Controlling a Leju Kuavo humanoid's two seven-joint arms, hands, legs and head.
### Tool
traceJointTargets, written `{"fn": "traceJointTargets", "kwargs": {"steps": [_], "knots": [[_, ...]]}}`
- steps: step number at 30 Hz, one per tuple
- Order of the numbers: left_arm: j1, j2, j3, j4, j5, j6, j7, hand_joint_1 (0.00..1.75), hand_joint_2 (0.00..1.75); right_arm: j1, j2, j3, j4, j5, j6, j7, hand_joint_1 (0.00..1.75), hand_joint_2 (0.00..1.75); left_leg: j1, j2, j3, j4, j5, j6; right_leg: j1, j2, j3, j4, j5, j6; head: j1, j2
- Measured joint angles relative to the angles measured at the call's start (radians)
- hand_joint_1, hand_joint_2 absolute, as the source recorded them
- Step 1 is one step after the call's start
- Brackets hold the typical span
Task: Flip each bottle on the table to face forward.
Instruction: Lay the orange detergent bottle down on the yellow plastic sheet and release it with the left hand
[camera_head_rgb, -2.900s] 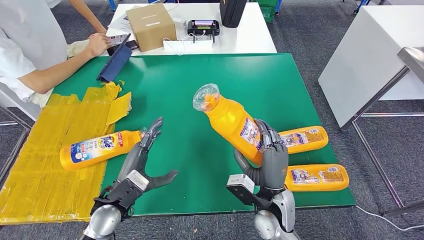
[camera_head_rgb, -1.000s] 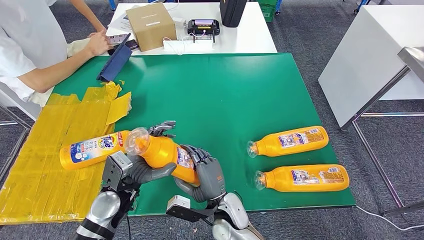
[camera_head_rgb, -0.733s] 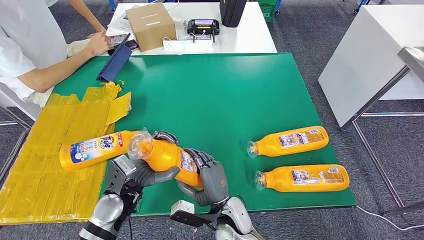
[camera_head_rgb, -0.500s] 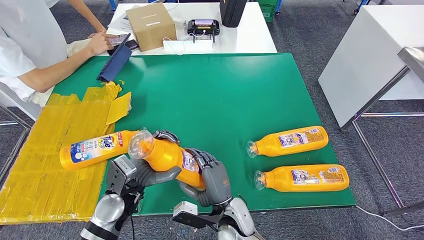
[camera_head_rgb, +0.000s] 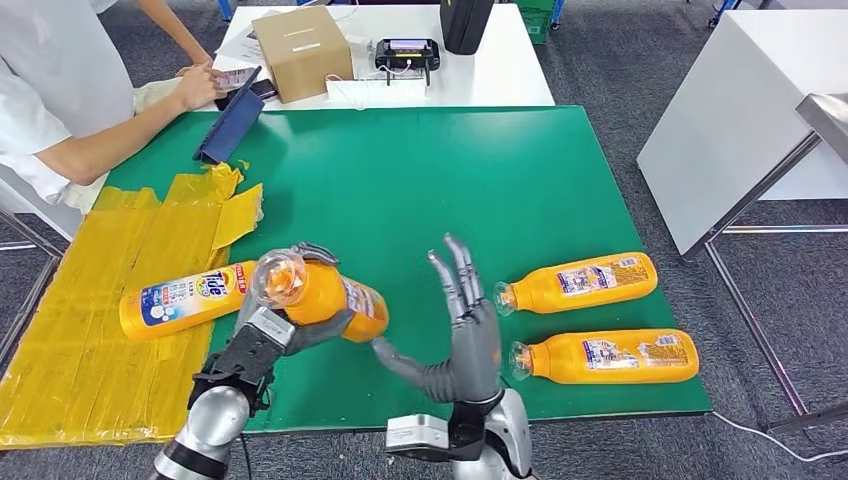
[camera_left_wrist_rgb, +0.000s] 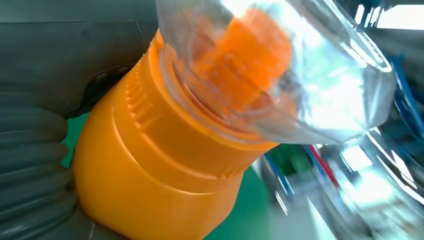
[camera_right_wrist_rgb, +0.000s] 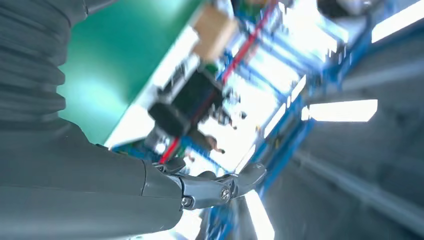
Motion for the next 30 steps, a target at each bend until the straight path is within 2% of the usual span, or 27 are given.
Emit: {"fn": "traceJointTargets", "kwargs": {"steps": [3, 7, 9, 12, 15, 19, 23, 26, 30], "knots": [[-0.015, 0.022, 0.031, -0.030, -0.309, 0.140, 0.066, 1.75, 1.75, 0.047, -0.002, -0.058, -0.120, -0.001, -0.001, -0.013, 0.00, 1.75, 0.000, 0.000, 0.000, 0.000, 0.000, 0.000, 0.000, 0.000, 0.000, 0.000, 0.000, 0.000, 0.000, 0.000], [-0.029, 0.041, 0.058, -0.052, -0.464, 0.196, 0.116, 1.75, 1.75, 0.082, -0.004, -0.105, -0.215, 0.006, -0.002, -0.030, 0.00, 1.75, 0.000, 0.000, 0.000, 0.000, 0.000, 0.000, 0.000, 0.000, 0.000, 0.000, 0.000, 0.000, 0.000, 0.000], [-0.034, 0.050, 0.066, -0.055, -0.613, 0.219, 0.169, 1.75, 1.75, 0.098, 0.001, -0.129, -0.251, 0.016, -0.002, -0.049, 0.00, 1.75, 0.000, 0.000, 0.000, 0.000, 0.000, 0.000, 0.000, 0.000, 0.000, 0.000, 0.000, 0.000, 0.000, 0.000], [-0.044, 0.083, 0.078, -0.055, -0.861, 0.197, 0.256, 1.75, 1.75, 0.116, 0.002, -0.166, -0.302, 0.035, -0.002, -0.052, 0.00, 1.75, 0.000, 0.000, 0.000, 0.000, 0.000, 0.000, 0.000, 0.000, 0.000, 0.000, 0.000, 0.000, 0.000, 0.000], [-0.057, 0.138, 0.070, -0.054, -1.023, 0.107, 0.352, 1.75, 1.75, 0.131, -0.008, -0.198, -0.349, 0.061, -0.002, -0.018, 0.00, 1.75, 0.000, 0.000, 0.000, 0.000, 0.000, 0.000, 0.000, 0.000, -0.001, 0.000, 0.000, 0.000, 0.000, 0.000], [-0.111, 0.252, -0.017, -0.038, -1.069, 0.006, 0.523, 1.75, 1.75, 0.147, -0.021, -0.230, -0.393, 0.073, -0.002, 0.007, 0.00, 1.75, 0.001, 0.001, 0.000, 0.000, 0.000, 0.000, 0.001, 0.001, -0.001, 0.000, 0.000, 0.000, 0.000, 0.000], [-0.151, 0.308, -0.079, -0.020, -1.074, -0.032, 0.552, 1.75, 1.75, 0.152, -0.029, -0.243, -0.413, 0.078, -0.002, 0.014, 0.00, 1.75, 0.001, 0.001, 0.000, 0.000, 0.000, 0.000, 0.001, 0.000, -0.001, 0.000, 0.000, 0.000, 0.000, 0.000], [-0.205, 0.307, -0.116, 0.057, -1.072, -0.107, 0.538, 1.75, 1.75, 0.144, -0.036, -0.242, -0.414, 0.080, -0.001, 0.033, 0.00, 1.75, 0.000, 0.000, 0.000, 0.000, 0.000, 0.000, 0.000, 0.000, -0.001, 0.000, 0.000, 0.000, 0.000, 0.000], [-0.340, 0.252, -0.112, 0.293, -1.030, -0.172, 0.503, 1.75, 1.75, 0.092, -0.046, -0.209, -0.392, 0.078, 0.002, 0.067, 0.00, 1.75, 0.000, 0.000, 0.000, 0.000, 0.003, 0.000, 0.000, 0.000, -0.001, 0.000, 0.003, -0.001, 0.000, 0.000]]}}
